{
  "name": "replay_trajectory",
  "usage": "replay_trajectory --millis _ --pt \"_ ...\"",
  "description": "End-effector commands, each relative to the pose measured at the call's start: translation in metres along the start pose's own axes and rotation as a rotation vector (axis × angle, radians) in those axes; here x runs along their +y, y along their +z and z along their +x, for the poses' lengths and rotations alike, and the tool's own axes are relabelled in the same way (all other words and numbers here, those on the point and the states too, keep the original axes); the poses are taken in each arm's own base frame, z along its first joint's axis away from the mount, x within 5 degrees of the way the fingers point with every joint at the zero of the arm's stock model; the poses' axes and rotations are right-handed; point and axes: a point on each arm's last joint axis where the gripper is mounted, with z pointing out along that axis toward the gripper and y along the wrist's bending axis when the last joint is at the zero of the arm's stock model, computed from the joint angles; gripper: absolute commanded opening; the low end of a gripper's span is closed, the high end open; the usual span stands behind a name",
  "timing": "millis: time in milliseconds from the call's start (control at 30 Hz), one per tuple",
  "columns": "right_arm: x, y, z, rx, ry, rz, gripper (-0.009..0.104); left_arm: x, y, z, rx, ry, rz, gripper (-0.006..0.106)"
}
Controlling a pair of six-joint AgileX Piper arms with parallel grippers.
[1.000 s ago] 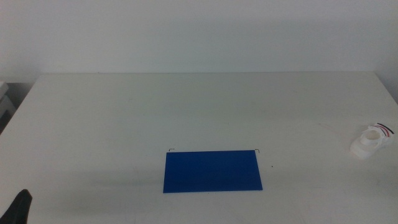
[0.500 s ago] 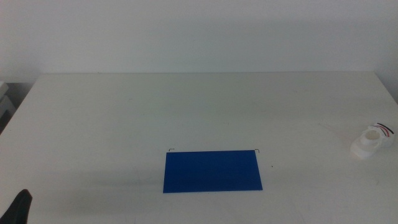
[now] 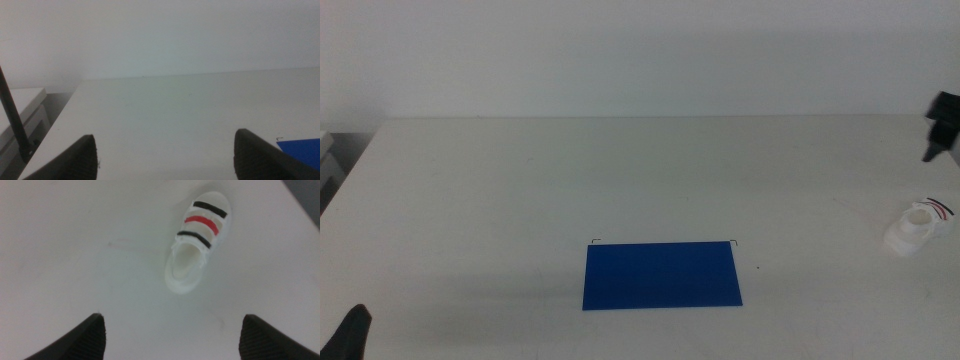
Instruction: Use one arm to grab the shoe from the table and place it on the mat.
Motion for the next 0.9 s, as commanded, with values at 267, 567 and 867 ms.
replay_trajectory --millis 267,567,867 --pt "0.022 0.034 -0.03 -0.005 0.091 0.011 0.089 0.0 -0.001 -0.006 -0.088 -0.014 -0.001 0.094" --pt "0.019 0.038 -0.031 -0.012 0.082 0.051 0.089 0.0 -0.001 -0.006 -0.088 -0.014 -0.001 0.094" --pt "0.023 0.049 -0.039 0.037 0.366 0.132 0.089 0.0 -0.001 -0.006 -0.088 -0.014 -0.001 0.094"
